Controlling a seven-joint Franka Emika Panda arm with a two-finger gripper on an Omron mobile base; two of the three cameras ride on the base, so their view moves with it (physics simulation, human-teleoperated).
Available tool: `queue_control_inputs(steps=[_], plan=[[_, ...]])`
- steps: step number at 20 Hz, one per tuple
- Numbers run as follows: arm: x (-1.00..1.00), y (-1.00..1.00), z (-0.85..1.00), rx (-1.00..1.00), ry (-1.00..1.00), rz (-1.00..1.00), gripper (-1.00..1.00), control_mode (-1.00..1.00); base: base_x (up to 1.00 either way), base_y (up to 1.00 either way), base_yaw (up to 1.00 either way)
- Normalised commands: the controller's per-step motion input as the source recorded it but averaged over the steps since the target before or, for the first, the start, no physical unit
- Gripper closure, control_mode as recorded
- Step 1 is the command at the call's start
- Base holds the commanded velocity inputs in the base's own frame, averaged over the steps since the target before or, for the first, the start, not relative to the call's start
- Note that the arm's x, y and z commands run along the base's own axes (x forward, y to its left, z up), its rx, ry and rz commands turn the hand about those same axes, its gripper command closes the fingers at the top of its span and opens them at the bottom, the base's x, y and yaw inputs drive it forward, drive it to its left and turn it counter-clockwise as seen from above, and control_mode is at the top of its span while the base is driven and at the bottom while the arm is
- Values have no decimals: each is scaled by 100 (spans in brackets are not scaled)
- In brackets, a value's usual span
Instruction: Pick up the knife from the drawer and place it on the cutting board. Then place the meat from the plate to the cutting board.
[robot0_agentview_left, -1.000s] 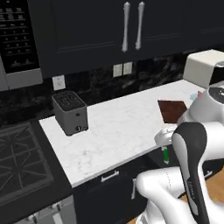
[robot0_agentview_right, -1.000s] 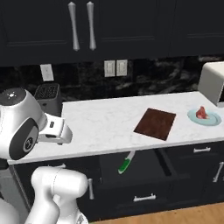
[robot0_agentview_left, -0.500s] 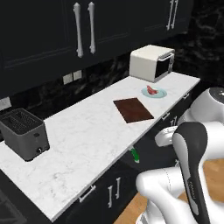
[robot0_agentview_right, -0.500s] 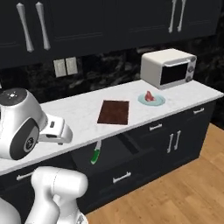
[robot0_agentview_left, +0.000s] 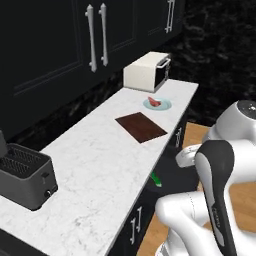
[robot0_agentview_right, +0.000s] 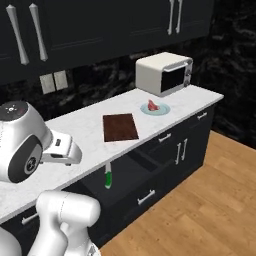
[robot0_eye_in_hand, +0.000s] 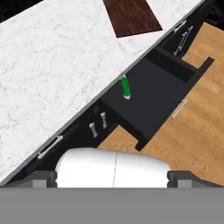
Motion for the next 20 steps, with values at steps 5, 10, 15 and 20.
queue_control_inputs(steps=[5, 10, 15, 20], plan=[[0, 0, 0, 0, 0, 0, -100, 100, 41, 23, -11], [0, 0, 0, 0, 0, 0, -100, 100, 8, 11, -23], [0, 0, 0, 0, 0, 0, -100, 100, 8, 29, -32], [0, 0, 0, 0, 0, 0, -100, 100, 3, 29, -29]])
